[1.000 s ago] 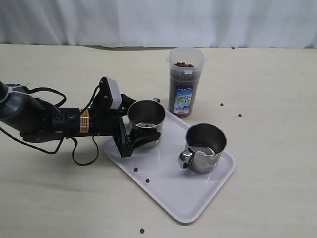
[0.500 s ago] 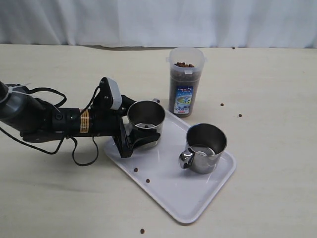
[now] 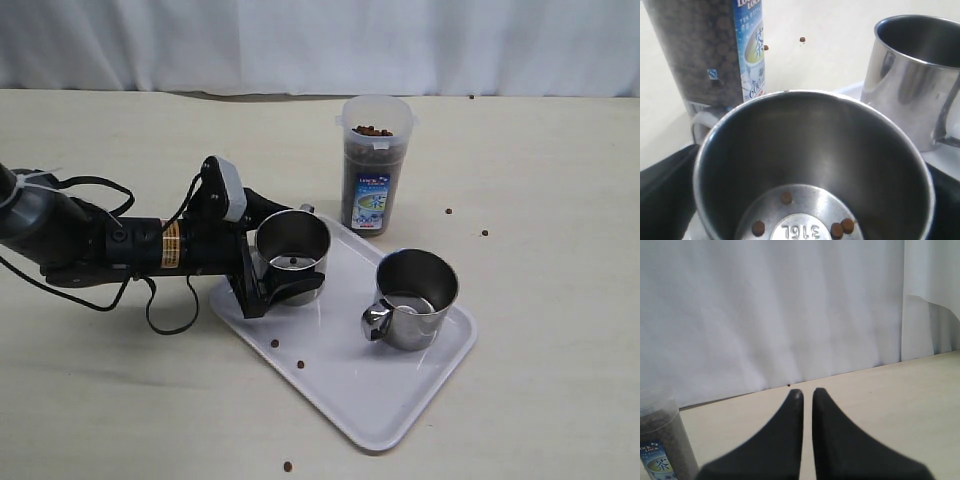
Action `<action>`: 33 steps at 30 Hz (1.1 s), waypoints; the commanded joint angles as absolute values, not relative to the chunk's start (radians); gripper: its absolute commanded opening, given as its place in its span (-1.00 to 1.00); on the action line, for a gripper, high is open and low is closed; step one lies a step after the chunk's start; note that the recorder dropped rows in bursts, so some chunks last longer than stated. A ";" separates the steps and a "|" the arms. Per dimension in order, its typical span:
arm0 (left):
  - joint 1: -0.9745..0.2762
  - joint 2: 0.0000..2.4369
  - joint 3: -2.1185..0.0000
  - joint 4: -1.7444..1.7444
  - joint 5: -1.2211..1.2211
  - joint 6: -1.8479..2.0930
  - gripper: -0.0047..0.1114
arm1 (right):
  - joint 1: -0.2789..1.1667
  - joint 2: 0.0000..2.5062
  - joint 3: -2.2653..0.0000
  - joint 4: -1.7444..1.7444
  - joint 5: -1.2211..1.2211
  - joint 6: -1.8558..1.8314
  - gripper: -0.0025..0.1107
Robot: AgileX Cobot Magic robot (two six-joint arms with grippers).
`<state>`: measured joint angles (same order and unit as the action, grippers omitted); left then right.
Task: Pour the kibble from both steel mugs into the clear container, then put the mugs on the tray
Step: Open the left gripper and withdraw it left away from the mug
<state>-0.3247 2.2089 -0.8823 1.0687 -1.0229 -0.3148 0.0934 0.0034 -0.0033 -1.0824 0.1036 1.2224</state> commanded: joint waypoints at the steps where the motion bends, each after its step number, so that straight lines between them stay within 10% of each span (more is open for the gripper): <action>1: -0.323 2.202 -0.891 1.072 -1.026 -0.323 0.41 | 0.097 0.000 0.000 -1.078 0.110 1.218 -0.86; 33: -0.107 1.924 -0.891 1.327 -1.202 -0.586 0.40 | 0.097 0.000 0.000 -1.078 0.110 1.218 -0.86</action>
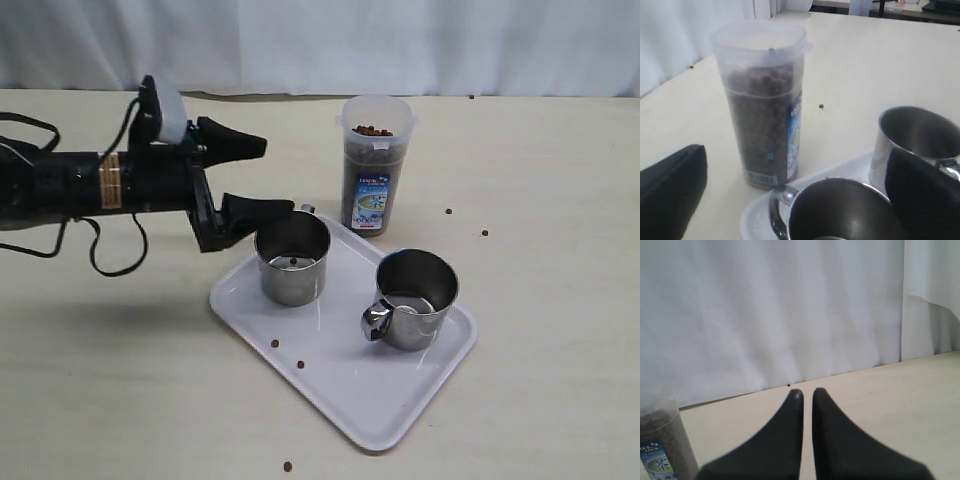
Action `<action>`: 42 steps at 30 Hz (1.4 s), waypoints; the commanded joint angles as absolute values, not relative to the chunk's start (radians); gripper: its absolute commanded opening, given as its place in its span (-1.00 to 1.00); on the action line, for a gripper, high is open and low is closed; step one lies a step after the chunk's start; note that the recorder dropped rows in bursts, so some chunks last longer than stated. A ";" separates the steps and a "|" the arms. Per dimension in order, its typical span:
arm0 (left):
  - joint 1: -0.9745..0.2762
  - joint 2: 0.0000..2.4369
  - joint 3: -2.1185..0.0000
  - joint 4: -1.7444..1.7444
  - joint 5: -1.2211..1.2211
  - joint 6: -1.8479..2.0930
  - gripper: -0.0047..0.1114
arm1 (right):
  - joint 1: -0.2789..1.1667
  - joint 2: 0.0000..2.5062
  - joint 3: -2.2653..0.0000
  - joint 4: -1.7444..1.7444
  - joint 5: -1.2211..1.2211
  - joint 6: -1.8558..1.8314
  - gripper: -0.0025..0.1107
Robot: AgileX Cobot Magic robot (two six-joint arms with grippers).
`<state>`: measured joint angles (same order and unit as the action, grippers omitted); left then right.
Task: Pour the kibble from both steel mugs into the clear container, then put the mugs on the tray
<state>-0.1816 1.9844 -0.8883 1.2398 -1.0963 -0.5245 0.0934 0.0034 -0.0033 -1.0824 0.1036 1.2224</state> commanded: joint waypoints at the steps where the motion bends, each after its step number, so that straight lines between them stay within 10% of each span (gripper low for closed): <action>1: -0.083 1.907 -0.891 1.334 -1.221 -0.636 0.40 | 0.097 0.000 0.000 -1.078 0.110 1.218 -0.86; 4: -0.003 1.851 -0.891 1.334 -1.221 -0.842 0.22 | 0.097 0.000 0.000 -1.078 0.110 1.218 -0.86; 9: 0.157 1.766 -0.891 1.399 -1.221 -1.056 -0.91 | 0.097 0.000 0.000 -1.078 0.110 1.218 -0.86; 25: 0.349 1.246 -0.230 0.837 -1.217 -0.874 -0.92 | 0.097 0.000 0.000 -1.078 0.110 1.218 -0.86; 42: 0.168 0.291 0.000 0.742 -0.418 -0.826 -0.92 | 0.097 0.000 0.000 -1.078 0.108 1.218 -0.86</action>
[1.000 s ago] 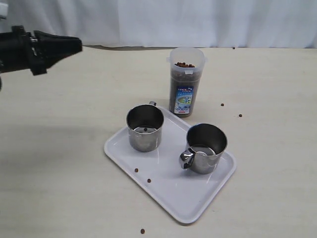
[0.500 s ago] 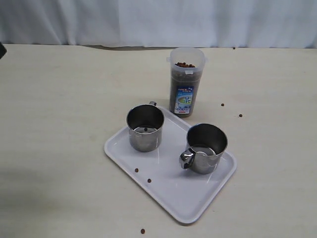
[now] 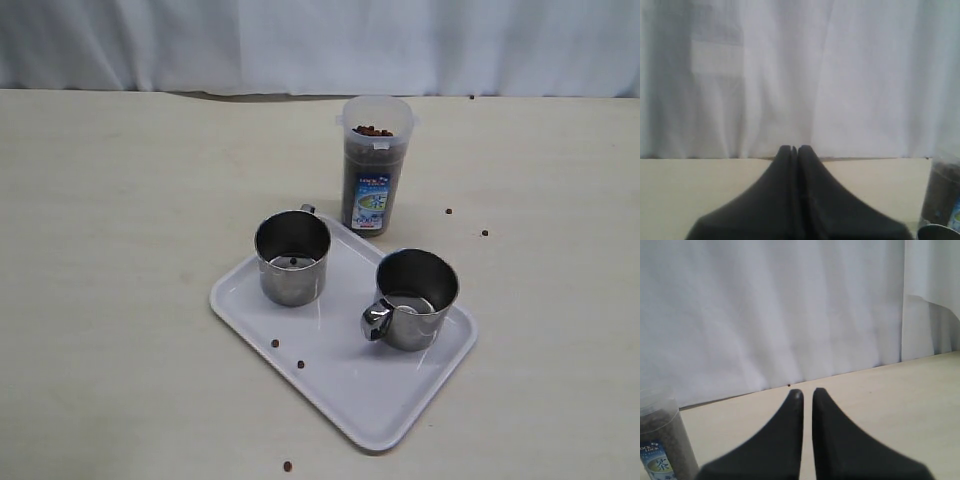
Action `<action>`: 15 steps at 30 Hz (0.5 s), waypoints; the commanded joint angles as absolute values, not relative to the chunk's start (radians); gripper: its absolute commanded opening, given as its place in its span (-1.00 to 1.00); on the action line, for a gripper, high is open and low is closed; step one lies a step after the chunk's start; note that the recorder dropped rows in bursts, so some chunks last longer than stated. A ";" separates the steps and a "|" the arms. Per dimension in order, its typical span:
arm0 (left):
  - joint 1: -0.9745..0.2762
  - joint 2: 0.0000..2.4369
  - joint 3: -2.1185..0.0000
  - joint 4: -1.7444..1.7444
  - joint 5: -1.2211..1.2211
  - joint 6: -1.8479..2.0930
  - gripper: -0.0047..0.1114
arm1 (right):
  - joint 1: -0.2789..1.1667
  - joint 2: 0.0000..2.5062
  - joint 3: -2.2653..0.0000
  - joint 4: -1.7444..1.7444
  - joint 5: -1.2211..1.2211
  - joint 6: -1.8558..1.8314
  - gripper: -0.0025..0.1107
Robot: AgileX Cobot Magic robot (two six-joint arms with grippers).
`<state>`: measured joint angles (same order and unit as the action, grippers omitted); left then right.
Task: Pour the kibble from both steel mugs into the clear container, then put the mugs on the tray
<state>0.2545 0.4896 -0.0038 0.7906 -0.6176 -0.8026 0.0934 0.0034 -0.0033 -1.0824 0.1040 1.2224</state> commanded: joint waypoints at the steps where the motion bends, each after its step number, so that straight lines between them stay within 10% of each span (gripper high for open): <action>1: 0.154 0.249 0.000 0.742 -0.383 -0.843 -0.92 | 0.097 0.000 0.000 -1.078 0.108 1.218 -0.86; 15: 0.064 0.000 0.000 0.747 -0.125 -0.941 -0.92 | 0.097 0.000 0.000 -1.078 0.106 1.218 -0.86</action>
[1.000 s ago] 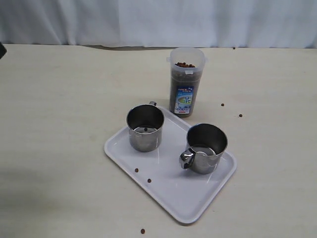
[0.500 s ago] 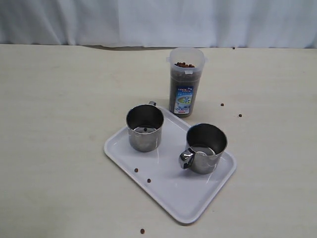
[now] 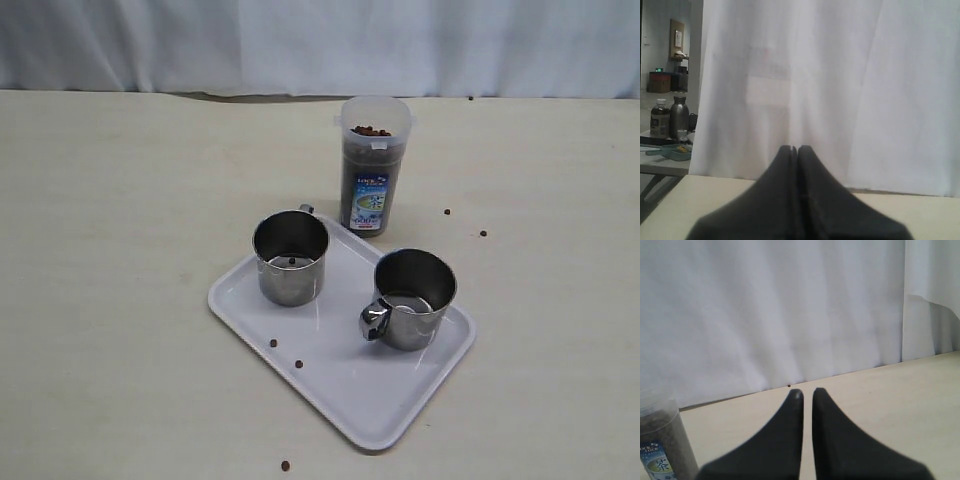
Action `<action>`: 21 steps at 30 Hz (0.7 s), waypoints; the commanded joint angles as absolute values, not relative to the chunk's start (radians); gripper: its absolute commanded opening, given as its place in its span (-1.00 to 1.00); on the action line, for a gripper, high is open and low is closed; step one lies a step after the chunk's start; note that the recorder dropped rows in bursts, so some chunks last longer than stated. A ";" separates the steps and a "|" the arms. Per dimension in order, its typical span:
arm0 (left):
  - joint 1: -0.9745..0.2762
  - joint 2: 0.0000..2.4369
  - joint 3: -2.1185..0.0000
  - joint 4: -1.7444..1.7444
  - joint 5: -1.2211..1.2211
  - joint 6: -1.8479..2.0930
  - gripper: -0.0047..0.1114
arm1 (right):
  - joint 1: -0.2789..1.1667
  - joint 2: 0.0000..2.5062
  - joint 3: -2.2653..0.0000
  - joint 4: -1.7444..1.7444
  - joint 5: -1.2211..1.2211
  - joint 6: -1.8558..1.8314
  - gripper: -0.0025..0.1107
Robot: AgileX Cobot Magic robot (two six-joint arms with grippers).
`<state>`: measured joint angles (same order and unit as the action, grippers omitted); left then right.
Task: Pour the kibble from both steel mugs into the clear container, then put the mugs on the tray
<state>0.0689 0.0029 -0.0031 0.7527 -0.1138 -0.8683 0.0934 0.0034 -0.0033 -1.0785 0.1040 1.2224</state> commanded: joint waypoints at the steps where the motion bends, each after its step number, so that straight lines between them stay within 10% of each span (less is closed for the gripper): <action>1: 0.064 0.000 0.000 0.747 -0.137 -0.943 -0.92 | 0.097 0.000 0.000 -1.078 0.106 1.218 -0.86; 21: 0.064 0.000 0.000 -0.111 0.139 -0.006 -0.92 | 0.097 0.000 0.000 -1.078 0.106 1.218 -0.86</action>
